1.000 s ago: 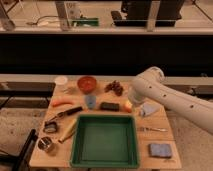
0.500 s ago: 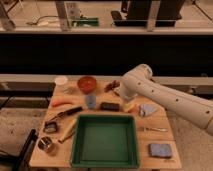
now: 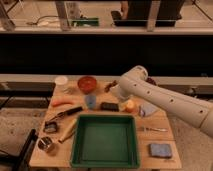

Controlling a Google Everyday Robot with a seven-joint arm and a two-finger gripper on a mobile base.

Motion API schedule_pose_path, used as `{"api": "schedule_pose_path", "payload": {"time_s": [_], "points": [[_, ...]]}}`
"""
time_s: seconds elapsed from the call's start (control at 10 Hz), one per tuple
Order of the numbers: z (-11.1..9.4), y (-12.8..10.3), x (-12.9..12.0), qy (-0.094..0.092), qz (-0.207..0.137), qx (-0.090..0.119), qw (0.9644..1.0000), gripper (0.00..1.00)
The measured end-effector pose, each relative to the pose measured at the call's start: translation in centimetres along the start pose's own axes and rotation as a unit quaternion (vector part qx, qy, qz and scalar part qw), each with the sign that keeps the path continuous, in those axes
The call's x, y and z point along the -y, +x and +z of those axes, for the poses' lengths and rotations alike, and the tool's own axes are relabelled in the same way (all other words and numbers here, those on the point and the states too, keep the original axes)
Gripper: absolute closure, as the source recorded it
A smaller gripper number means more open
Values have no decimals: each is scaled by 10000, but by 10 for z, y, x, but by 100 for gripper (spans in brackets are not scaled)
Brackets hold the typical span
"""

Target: Place eraser in paper cup

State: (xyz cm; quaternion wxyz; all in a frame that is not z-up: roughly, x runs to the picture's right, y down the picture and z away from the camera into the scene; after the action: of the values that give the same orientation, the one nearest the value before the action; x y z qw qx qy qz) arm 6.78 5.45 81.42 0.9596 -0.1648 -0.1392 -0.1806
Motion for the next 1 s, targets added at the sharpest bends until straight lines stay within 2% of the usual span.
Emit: {"api": "schedule_pose_path", "payload": {"time_s": [0.4, 0.7, 1.0], "points": [[17, -6, 7, 88, 50, 130, 9999, 20], [26, -3, 18, 187, 98, 139, 9997, 20], [37, -6, 23, 192, 142, 163, 9996, 20]]}}
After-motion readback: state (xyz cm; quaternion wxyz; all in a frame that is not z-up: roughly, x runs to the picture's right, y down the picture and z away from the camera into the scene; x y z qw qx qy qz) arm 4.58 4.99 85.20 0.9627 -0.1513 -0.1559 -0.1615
